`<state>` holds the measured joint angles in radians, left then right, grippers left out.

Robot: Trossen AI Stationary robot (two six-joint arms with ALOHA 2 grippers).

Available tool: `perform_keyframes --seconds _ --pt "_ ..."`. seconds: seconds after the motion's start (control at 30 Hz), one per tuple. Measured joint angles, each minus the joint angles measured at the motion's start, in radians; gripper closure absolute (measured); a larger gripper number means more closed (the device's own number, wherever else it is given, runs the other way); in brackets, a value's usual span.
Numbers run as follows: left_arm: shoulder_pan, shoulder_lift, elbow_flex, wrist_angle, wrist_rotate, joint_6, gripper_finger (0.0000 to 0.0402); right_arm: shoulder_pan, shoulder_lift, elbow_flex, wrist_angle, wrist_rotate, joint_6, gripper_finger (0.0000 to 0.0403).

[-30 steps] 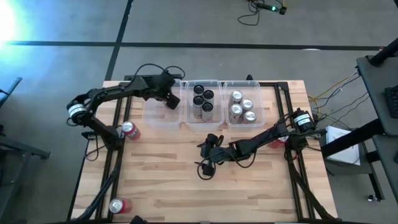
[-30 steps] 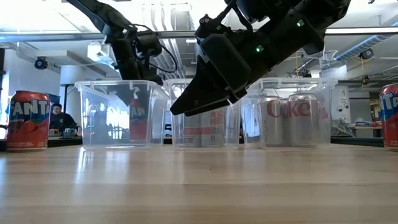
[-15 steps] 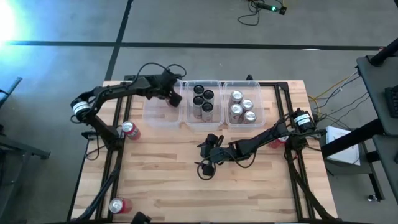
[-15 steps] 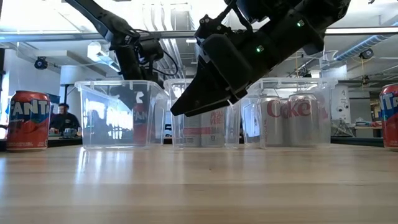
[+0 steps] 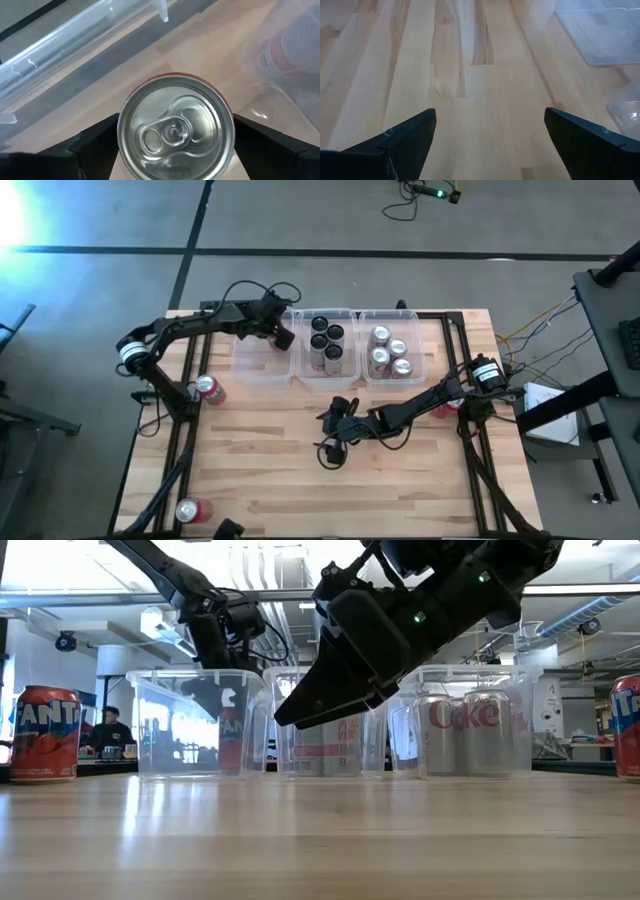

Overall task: Sort soda cans
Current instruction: Put the top middle red soda can into the left transparent bin, then put the top left red soda can into the left transparent bin

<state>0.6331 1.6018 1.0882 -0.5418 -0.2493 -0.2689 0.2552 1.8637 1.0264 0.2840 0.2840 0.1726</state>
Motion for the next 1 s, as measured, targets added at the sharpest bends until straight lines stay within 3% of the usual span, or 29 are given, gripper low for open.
perform_keyframes --seconds 0.4,0.7,1.0 --pt "-0.002 -0.068 -0.002 -0.086 0.085 0.021 0.0071 0.000 0.000 0.000 0.000 0.000 0.000 0.0035" --pt "-0.050 -0.337 -0.002 -0.322 0.085 -0.027 0.0070 0.000 0.000 0.000 -0.003 0.001 0.000 0.0035" --pt "-0.244 -0.602 -0.004 -0.651 0.075 -0.208 0.0070 0.000 0.000 0.000 -0.004 0.001 0.000 0.0035"
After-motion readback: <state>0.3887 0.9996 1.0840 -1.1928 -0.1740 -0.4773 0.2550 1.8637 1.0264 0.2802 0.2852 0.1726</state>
